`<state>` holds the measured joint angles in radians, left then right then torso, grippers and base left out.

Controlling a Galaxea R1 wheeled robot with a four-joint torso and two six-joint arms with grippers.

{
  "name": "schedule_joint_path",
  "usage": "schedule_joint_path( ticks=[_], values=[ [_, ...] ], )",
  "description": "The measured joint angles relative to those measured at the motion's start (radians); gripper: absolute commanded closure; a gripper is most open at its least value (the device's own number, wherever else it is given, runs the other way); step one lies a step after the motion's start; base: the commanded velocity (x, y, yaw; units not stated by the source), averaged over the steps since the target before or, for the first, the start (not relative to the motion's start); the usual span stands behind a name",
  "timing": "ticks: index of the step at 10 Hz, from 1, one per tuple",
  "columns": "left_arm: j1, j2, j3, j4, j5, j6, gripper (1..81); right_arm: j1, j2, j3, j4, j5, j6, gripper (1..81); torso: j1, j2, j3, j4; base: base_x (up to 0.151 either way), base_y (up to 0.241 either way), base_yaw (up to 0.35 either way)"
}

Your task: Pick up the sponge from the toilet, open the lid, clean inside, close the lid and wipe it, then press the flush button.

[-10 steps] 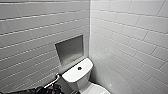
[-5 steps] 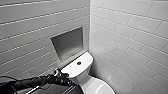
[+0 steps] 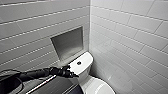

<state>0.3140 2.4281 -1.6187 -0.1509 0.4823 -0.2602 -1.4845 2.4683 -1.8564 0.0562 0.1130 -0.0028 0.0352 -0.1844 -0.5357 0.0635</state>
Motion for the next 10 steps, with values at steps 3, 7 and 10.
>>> schedule_joint_path(
  ticks=[3, 7, 10],
  values=[
    [-0.045, 0.028, -0.055, 0.0, 0.004, -0.039, 1.0, 0.0, 0.017, -0.009, 0.003, -0.001, 0.0, 81.1, 0.0, 0.0, 0.0, 0.0, 0.0, 0.0, 0.0],
    [-0.068, 0.096, -0.182, -0.003, 0.007, -0.079, 1.0, 0.0, 0.016, -0.011, 0.006, 0.0, 0.0, 81.1, 0.0, 0.0, 0.0, 0.0, 0.0, 0.0, 0.0],
    [-0.097, 0.177, -0.294, -0.003, 0.008, -0.105, 1.0, 0.001, 0.018, -0.011, 0.011, 0.003, 0.0, 81.1, 0.0, 0.0, -0.001, 0.0, 0.0, 0.0, 0.0]
  ],
)
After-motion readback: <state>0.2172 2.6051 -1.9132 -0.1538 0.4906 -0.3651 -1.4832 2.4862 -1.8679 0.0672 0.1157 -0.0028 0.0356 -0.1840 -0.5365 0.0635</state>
